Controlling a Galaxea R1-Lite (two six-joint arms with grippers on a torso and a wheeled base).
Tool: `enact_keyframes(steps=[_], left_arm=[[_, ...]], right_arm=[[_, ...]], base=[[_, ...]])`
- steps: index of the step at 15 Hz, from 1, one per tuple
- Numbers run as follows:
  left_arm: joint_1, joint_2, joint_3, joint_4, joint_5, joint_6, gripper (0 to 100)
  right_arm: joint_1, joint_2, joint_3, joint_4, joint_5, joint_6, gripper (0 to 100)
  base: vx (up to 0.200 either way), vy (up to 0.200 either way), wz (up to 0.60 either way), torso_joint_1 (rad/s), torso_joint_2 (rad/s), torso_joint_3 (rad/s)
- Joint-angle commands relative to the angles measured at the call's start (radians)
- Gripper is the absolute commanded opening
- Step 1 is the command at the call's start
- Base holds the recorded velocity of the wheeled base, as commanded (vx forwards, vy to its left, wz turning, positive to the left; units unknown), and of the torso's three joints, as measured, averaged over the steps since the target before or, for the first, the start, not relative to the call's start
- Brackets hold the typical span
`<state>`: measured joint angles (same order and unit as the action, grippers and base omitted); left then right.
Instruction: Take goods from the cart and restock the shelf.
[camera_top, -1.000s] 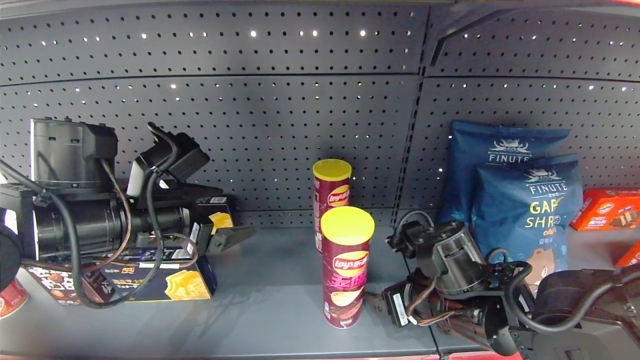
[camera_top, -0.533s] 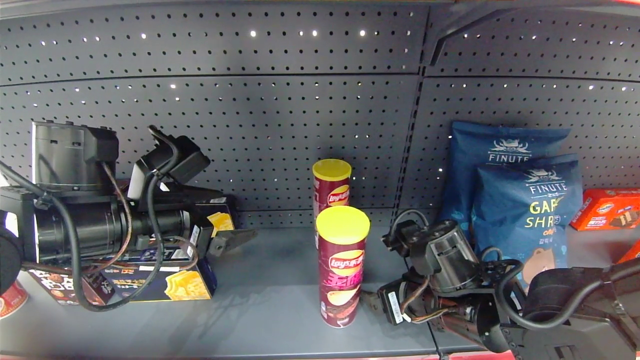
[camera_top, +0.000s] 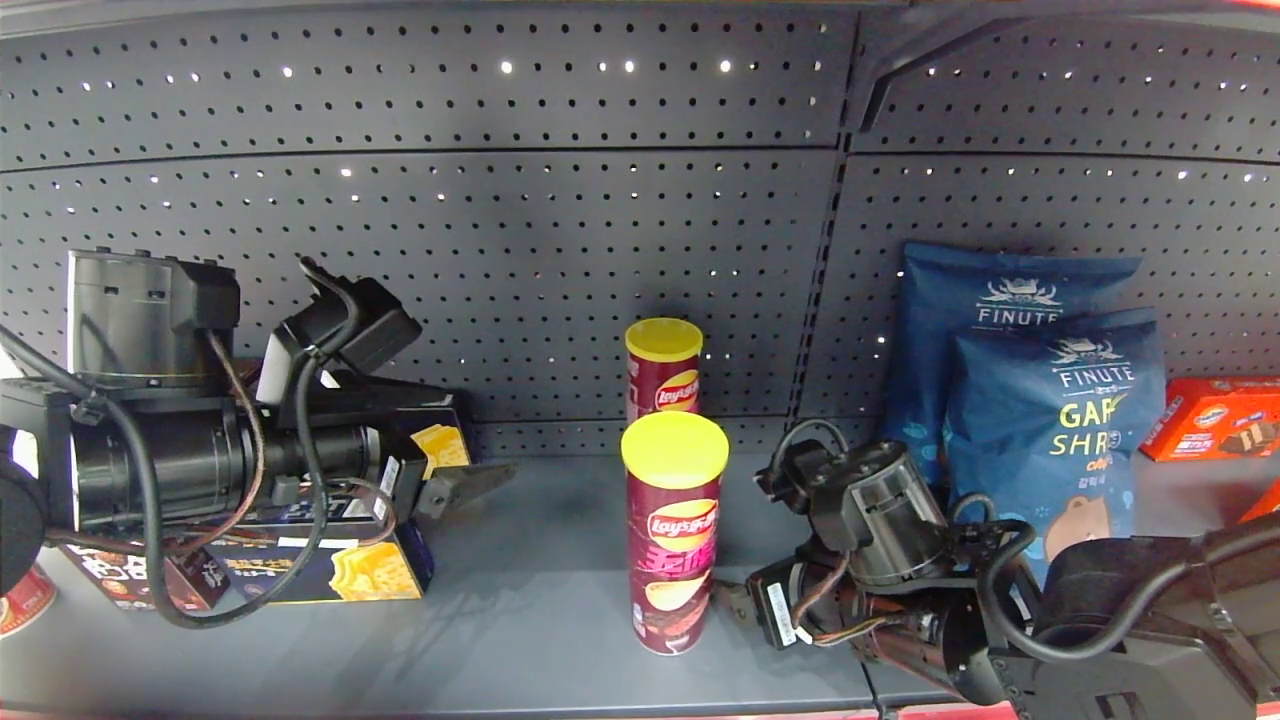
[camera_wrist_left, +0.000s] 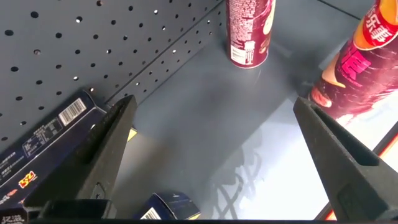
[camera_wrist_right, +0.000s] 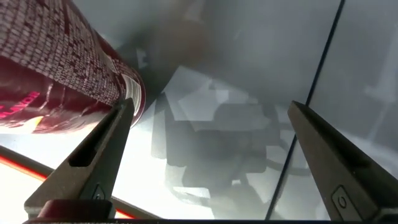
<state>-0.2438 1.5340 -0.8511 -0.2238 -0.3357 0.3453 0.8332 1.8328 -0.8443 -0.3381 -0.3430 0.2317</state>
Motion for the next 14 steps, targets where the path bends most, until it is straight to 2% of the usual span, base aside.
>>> enact_keyframes(steps=[1, 8, 11, 14], left_arm=[[0.000, -0.002, 0.012, -0.002, 0.000, 0.001, 100], [0.001, -0.063, 0.056, 0.000, 0.000, 0.000, 100], [-0.005, -0.153, 0.070, 0.000, 0.001, 0.000, 100], [-0.003, -0.296, 0.090, 0.000, 0.012, -0.002, 100]], right_arm=[[0.001, -0.006, 0.007, -0.001, -0.004, 0.000, 100], [0.018, -0.084, 0.047, -0.002, -0.004, 0.005, 100], [0.049, -0.196, 0.106, -0.038, -0.002, 0.001, 100], [0.078, -0.349, 0.111, -0.042, -0.001, 0.001, 100]], base=[[0.000, 0.000, 0.00, 0.000, 0.00, 0.000], [0.000, 0.000, 0.00, 0.000, 0.00, 0.000], [0.000, 0.000, 0.00, 0.000, 0.00, 0.000], [0.000, 0.000, 0.00, 0.000, 0.00, 0.000]])
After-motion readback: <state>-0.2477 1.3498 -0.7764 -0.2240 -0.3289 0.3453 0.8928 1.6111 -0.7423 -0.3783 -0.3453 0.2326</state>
